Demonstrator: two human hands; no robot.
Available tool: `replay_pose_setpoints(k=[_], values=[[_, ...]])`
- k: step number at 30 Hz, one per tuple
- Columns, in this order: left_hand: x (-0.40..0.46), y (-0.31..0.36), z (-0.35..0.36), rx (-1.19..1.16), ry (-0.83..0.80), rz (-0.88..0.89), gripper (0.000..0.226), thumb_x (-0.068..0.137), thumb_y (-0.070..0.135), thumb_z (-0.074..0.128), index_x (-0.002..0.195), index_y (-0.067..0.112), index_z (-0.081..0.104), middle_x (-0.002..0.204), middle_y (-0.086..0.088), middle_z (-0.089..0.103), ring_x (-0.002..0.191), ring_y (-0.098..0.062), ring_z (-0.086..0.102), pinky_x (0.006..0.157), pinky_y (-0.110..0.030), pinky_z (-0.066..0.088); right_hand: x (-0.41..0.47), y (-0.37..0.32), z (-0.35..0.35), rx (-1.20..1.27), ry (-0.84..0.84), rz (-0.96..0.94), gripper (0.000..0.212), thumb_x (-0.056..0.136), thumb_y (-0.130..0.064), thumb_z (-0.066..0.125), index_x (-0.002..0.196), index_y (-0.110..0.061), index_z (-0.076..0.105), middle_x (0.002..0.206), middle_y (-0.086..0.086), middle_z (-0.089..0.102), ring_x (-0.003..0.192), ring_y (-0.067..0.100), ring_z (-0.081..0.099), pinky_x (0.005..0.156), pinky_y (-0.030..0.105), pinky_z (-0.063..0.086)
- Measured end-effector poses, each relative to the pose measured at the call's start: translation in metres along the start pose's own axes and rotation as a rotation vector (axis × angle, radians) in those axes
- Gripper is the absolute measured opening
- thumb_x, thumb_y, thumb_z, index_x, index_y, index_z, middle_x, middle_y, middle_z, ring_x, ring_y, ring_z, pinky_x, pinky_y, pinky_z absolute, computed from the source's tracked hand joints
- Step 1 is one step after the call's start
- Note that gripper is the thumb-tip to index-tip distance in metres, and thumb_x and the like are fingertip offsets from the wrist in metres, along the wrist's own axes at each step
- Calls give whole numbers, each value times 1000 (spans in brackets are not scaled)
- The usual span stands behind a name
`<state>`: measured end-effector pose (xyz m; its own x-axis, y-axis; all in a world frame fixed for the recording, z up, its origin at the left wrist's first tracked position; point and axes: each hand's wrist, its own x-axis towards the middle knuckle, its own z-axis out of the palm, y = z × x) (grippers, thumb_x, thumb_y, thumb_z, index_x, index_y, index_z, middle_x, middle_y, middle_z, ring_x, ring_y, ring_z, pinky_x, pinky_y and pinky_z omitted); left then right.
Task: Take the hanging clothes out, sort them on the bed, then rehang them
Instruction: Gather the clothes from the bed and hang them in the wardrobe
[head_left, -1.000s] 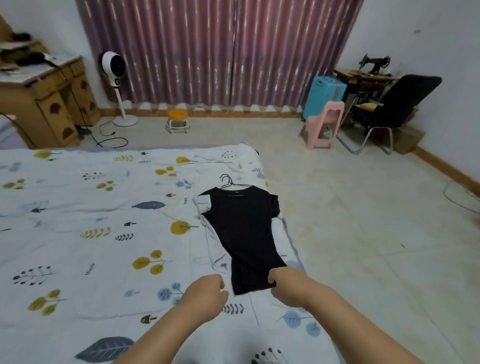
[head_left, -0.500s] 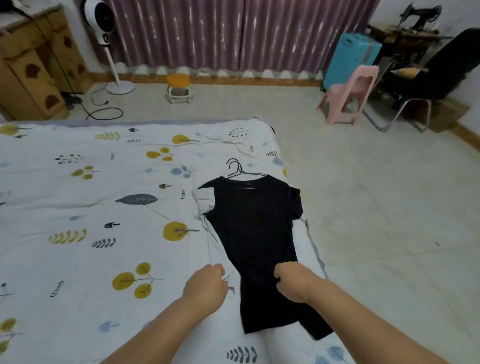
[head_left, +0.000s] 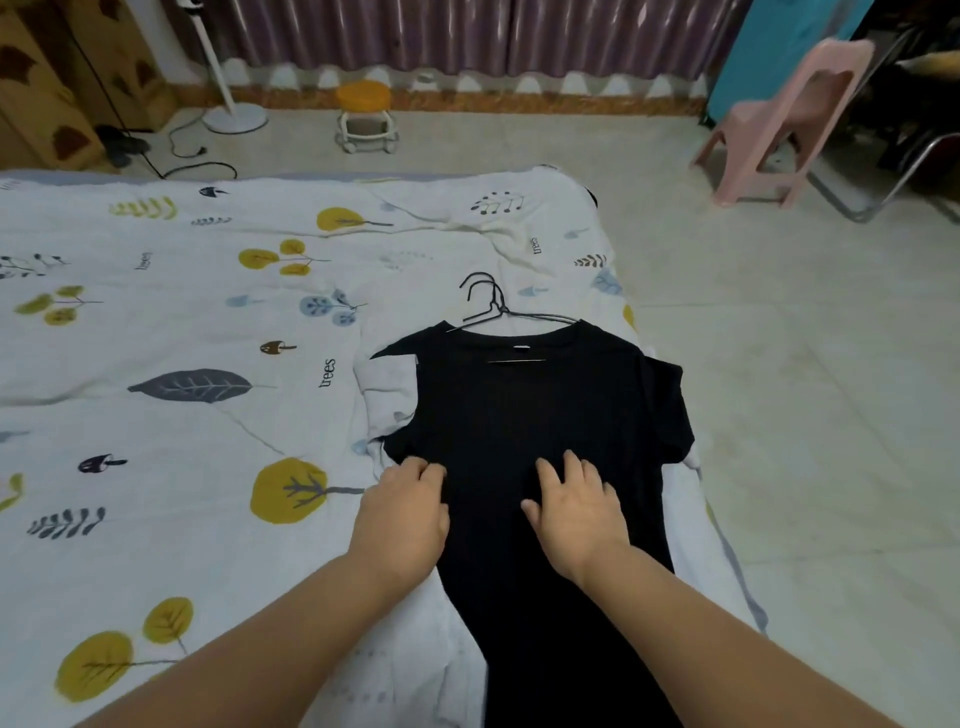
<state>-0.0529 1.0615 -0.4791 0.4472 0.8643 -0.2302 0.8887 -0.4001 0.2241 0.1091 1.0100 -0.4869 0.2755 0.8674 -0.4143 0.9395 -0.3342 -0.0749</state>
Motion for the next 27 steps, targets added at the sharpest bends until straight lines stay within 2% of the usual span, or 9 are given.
replay_pose_setpoints(k=[7, 10, 12, 14, 16, 18, 21, 24, 27], values=[[87, -23, -1, -39, 233, -8, 42, 95, 23, 45, 133, 6, 44, 141, -14, 39, 129, -31, 36, 103, -39, 33, 74, -3, 39, -36, 52, -112, 64, 95, -56, 13, 148, -28, -12, 157, 5, -18, 143, 30, -19, 113, 53, -10], [133, -33, -2, -4, 249, -47, 47, 97, 29, 39, 137, 5, 38, 147, -15, 32, 134, -32, 30, 107, -41, 28, 83, -3, 57, -43, 62, -115, 72, 73, -61, -18, 137, -29, -28, 155, 5, -22, 141, 31, -24, 110, 54, -15], [161, -38, -1, 21, 220, -72, 51, 98, 34, 34, 141, 7, 32, 151, -15, 25, 138, -31, 23, 109, -41, 24, 87, -3, 59, -36, 35, -127, 76, 60, -59, -25, 130, -30, -32, 155, 5, -24, 140, 31, -26, 110, 54, -15], [188, -43, 2, 74, 160, -94, 56, 99, 39, 29, 145, 9, 23, 154, -13, 16, 142, -29, 15, 113, -41, 19, 89, -1, 56, -39, 6, -129, 67, 70, -62, -19, 128, -31, -33, 154, 5, -26, 140, 32, -27, 110, 55, -15], [210, -49, 8, 83, 96, -141, 61, 98, 44, 26, 147, 9, 16, 156, -12, 13, 143, -28, 12, 115, -44, 17, 92, -2, 53, -51, -26, -131, 58, 89, -61, 1, 127, -32, -32, 153, 5, -28, 139, 32, -29, 109, 56, -16], [225, -49, 15, 41, 61, -188, 59, 97, 45, 28, 143, 7, 23, 150, -13, 26, 138, -31, 23, 111, -47, 23, 93, -2, 54, -61, -35, -141, 61, 94, -58, 12, 127, -32, -32, 153, 6, -29, 138, 33, -30, 108, 57, -17], [230, -43, 23, 122, 136, -191, 49, 96, 43, 37, 123, 2, 41, 129, -18, 46, 120, -37, 41, 96, -46, 33, 95, -1, 56, -71, -35, -149, 61, 95, -57, 13, 127, -31, -33, 153, 6, -29, 138, 33, -31, 107, 57, -20], [226, -41, 18, 170, 200, -178, 48, 91, 43, 48, 113, 0, 45, 116, -21, 52, 110, -38, 46, 88, -43, 36, 95, -1, 57, -93, -46, -141, 63, 95, -57, 12, 129, -31, -33, 153, 6, -29, 138, 33, -31, 108, 57, -18], [210, -40, 8, 131, 257, -75, 40, 89, 37, 55, 102, 1, 44, 101, -21, 58, 96, -38, 51, 71, -38, 34, 94, -2, 53, -104, -62, -124, 65, 95, -57, 12, 141, -30, -26, 153, 6, -27, 139, 33, -29, 110, 58, -15]])
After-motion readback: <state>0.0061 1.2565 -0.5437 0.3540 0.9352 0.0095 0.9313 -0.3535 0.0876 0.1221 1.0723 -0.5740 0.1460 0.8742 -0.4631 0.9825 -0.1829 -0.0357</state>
